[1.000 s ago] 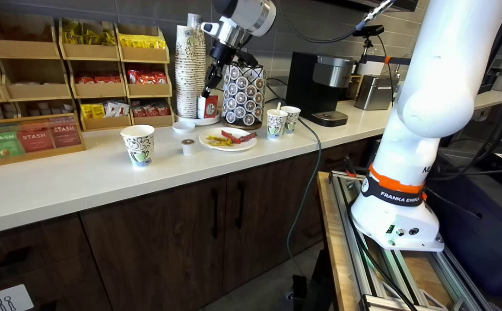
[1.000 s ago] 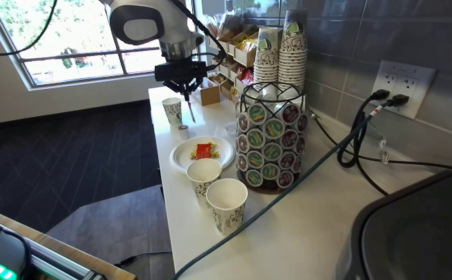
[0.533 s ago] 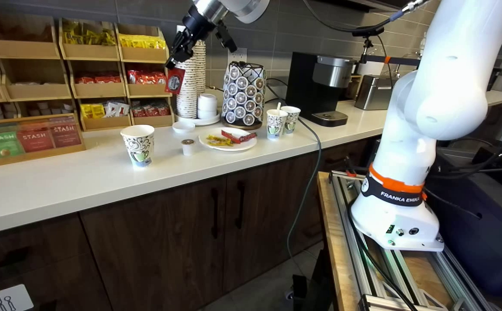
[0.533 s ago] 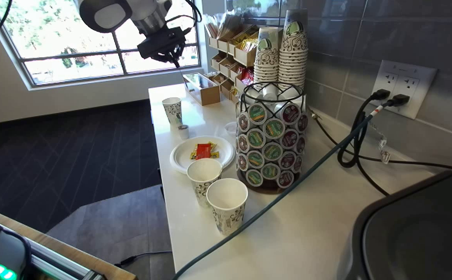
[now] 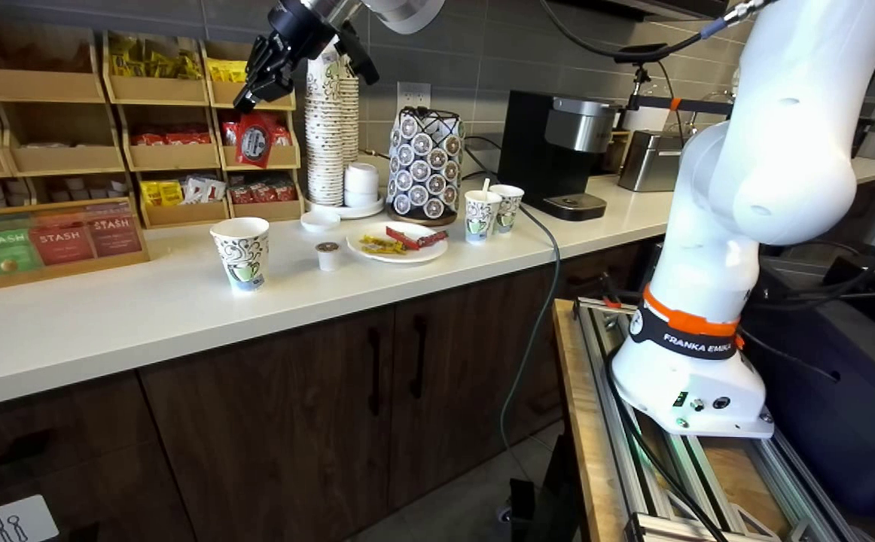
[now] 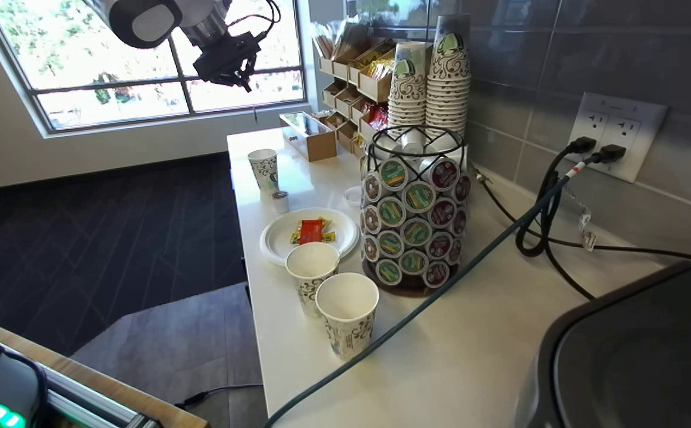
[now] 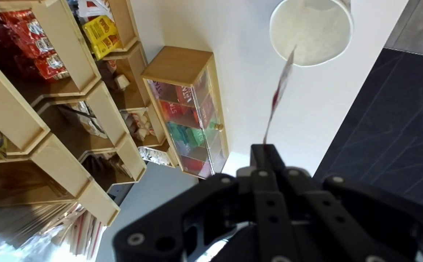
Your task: Remove one orange sachet from the white plate and put it in the coffee cup on the left
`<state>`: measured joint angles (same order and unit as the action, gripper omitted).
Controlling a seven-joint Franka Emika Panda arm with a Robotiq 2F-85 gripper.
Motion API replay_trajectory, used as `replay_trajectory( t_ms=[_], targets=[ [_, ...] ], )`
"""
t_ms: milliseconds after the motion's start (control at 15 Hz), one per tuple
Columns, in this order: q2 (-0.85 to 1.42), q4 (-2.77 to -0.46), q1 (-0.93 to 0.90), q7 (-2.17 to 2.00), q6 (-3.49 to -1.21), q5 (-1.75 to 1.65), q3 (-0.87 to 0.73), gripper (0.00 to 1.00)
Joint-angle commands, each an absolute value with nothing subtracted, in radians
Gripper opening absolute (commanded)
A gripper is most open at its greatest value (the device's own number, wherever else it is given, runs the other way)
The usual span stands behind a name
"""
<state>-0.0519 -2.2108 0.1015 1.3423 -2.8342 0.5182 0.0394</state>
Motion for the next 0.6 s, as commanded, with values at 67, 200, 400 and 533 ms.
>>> replay_trajectory(
  t_ms=[67, 200, 400, 533],
  targets=[
    [0.045, -2.132, 0.096, 1.278, -2.812, 0.427, 0.055, 0.0],
    [0.089, -2.097, 0.092, 1.241, -2.804, 0.374, 0.056, 0.0],
    [0.153, -2.046, 0.081, 1.194, -2.782, 0.309, 0.048, 0.0],
    [0.19, -2.014, 0.078, 1.179, -2.761, 0.286, 0.045, 0.0]
  ],
)
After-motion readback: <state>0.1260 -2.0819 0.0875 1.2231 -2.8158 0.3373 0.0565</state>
